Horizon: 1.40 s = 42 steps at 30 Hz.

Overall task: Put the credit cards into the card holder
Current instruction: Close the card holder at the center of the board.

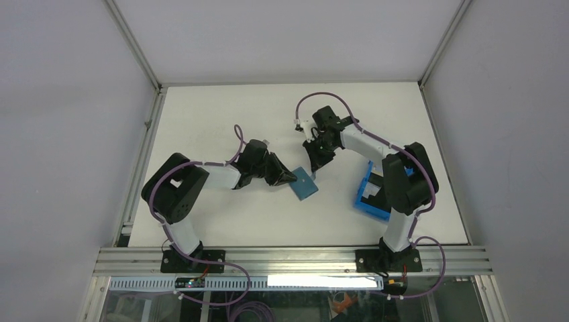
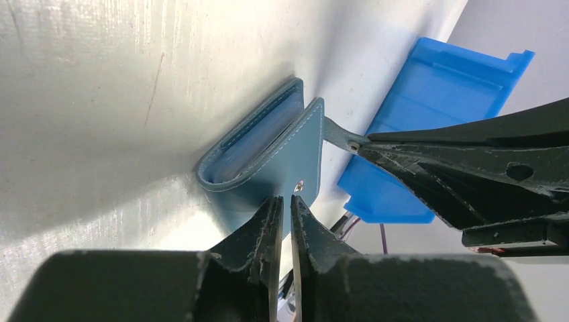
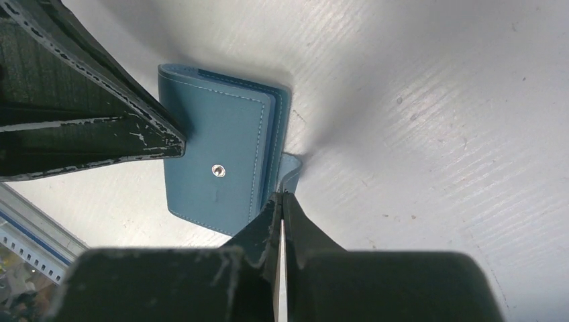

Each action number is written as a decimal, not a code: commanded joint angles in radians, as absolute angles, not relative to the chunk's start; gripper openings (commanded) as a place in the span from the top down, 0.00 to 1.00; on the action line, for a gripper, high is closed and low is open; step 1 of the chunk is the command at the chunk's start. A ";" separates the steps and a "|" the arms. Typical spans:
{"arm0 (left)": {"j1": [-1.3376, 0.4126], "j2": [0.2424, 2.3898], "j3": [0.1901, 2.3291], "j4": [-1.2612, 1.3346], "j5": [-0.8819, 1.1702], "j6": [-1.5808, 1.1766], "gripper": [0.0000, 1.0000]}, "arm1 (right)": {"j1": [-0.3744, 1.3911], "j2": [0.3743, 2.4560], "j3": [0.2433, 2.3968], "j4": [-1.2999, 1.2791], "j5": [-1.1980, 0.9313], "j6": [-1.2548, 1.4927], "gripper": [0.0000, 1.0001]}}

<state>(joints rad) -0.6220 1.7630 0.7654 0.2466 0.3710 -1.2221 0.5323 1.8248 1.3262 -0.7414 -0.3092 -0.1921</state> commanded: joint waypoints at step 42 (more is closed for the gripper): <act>-0.649 1.836 0.829 0.185 0.373 -1.207 1.00 | 0.629 1.793 1.252 -0.630 -0.322 -0.002 1.00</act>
